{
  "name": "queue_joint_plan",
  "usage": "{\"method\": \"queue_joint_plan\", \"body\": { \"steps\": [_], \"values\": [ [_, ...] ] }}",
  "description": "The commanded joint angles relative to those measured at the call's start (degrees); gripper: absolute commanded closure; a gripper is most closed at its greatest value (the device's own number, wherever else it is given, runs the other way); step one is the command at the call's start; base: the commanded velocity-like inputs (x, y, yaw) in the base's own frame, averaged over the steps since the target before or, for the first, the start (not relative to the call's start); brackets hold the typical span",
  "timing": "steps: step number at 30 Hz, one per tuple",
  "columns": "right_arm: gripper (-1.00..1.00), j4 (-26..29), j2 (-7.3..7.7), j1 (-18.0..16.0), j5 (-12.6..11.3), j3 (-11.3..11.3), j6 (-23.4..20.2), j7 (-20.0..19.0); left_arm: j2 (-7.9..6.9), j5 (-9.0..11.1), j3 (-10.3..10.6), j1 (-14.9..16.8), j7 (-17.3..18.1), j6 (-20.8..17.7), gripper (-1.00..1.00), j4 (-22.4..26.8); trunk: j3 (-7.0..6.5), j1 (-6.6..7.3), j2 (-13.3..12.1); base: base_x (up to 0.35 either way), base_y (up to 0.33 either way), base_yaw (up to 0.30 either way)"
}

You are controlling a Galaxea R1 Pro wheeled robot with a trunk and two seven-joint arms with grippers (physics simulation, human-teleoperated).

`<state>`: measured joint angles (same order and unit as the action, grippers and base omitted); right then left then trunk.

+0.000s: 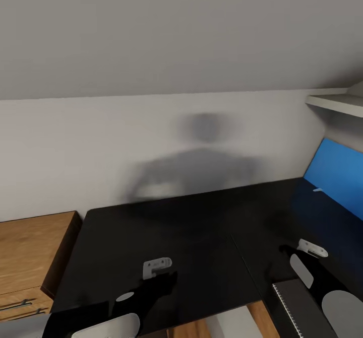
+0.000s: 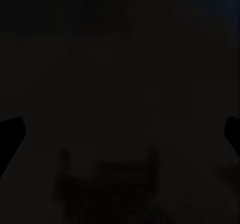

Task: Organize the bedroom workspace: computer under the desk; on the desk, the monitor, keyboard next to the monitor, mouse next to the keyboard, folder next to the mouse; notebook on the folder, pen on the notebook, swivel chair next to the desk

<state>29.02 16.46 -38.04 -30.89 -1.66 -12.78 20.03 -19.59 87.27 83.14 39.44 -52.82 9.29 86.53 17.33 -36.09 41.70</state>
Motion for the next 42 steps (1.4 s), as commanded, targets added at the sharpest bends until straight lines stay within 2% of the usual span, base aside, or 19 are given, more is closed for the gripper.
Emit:
{"method": "queue_joint_plan", "body": {
  "steps": [1,5,10,13,15,18,20,26,38,42],
  "values": [
    [-1.00,0.1,0.37,0.0,-0.3,-0.1,-0.4,0.4,-0.01,0.5,0.2,0.1,0.0,0.6,-1.00,-0.5,0.08,-0.02,0.1,-0.051,0.000,0.000],
    [-1.00,-0.6,1.16,0.0,-0.5,0.1,-0.5,0.4,-0.01,0.5,0.2,0.1,0.0,0.6,-1.00,-1.0,0.08,-0.02,0.1,-0.206,0.000,0.000],
    [-1.00,-0.9,1.43,0.0,-0.5,0.4,-0.5,0.4,-0.01,0.4,0.2,0.1,0.0,0.9,-1.00,-1.1,0.08,-0.02,0.1,-0.143,0.000,0.000],
    [-1.00,-1.0,1.45,0.0,-0.5,0.4,-0.5,0.4,-0.01,0.4,0.3,0.1,0.0,1.2,-1.00,-1.1,0.08,-0.02,0.1,-0.023,0.000,0.000],
    [-1.00,-1.0,1.46,0.0,-0.5,0.4,-0.5,0.4,-0.01,0.3,1.5,0.1,0.0,2.6,-1.00,-1.1,0.08,-0.02,0.1,-0.007,0.000,0.000],
    [-1.00,-1.0,1.47,0.0,-0.5,0.4,-0.9,0.4,-0.06,0.3,1.9,0.1,-0.2,3.5,-1.00,-1.3,0.08,-0.02,0.1,-0.002,0.000,0.000],
    [-1.00,-1.0,1.47,0.0,-0.5,0.4,-1.8,0.4,-0.08,0.3,2.0,0.1,-0.3,3.6,-1.00,-1.4,0.08,-0.02,0.1,0.000,0.000,0.000],
    [-1.00,-1.0,1.47,0.0,-0.6,0.4,-3.5,0.5,-0.02,0.2,2.0,0.1,-0.3,3.7,-1.00,-1.4,1.16,-1.33,2.5,0.000,0.000,0.000],
    [-1.00,-1.0,1.41,0.0,-0.5,0.4,-3.7,0.5,-0.14,0.2,2.1,0.1,-0.2,3.8,-1.00,-1.5,1.16,-1.33,2.5,0.000,0.000,0.000],
    [-1.00,-1.0,1.37,0.0,-0.5,0.4,-3.7,0.5,-0.25,0.2,2.2,0.1,-0.2,5.2,-1.00,-1.5,1.16,-1.33,2.5,-0.194,0.000,0.000]
  ]
}}
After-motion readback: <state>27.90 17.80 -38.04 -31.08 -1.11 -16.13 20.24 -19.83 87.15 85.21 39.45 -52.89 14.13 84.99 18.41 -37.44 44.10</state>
